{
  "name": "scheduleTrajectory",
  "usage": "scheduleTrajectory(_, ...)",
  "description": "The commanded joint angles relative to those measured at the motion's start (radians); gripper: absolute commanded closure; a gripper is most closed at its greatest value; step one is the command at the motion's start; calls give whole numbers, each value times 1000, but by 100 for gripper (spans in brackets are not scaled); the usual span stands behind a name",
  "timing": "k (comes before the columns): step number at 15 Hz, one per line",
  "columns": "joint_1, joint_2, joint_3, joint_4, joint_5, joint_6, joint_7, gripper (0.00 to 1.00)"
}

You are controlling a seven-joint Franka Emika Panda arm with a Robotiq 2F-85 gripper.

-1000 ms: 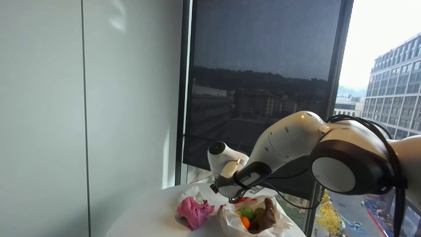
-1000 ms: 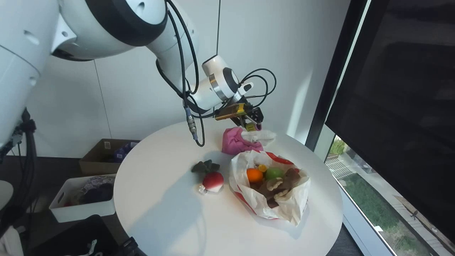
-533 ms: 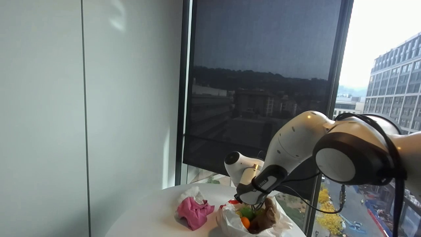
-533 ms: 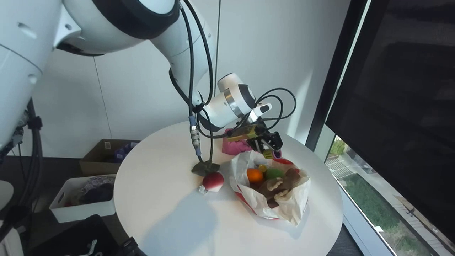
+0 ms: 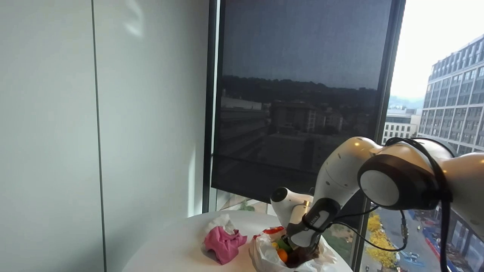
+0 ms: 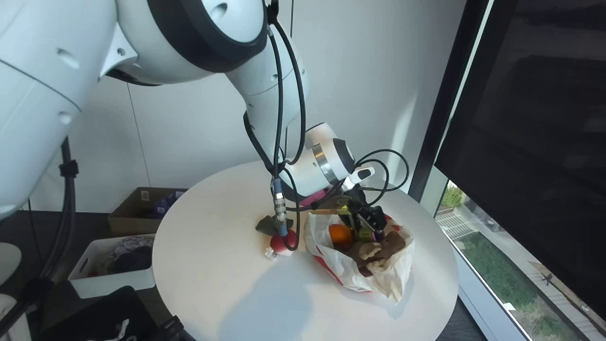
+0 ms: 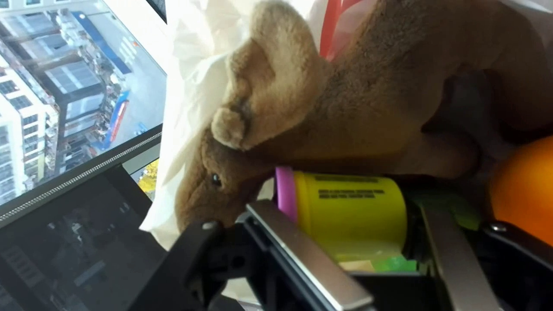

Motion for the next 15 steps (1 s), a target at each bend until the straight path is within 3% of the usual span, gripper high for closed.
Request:
scheduleTrajectory(1, -32, 9, 23, -2, -47, 74, 54, 70)
scheduleTrajectory(2, -34, 8, 28, -4, -45, 78, 54, 20)
scheduleTrajectory(3, -38, 7, 31, -8, -42, 86, 58, 18)
scheduleTrajectory(6, -39, -36, 55, -25, -31, 100, 44, 1)
scheduleTrajectory(10, -9, -105, 54, -36, -48, 169, 57, 0)
scheduleTrajectory(13, -37, -153, 112, -40, 4, 167, 19, 0)
scheduleTrajectory(15, -86, -173, 187, -53, 101, 132, -23, 0)
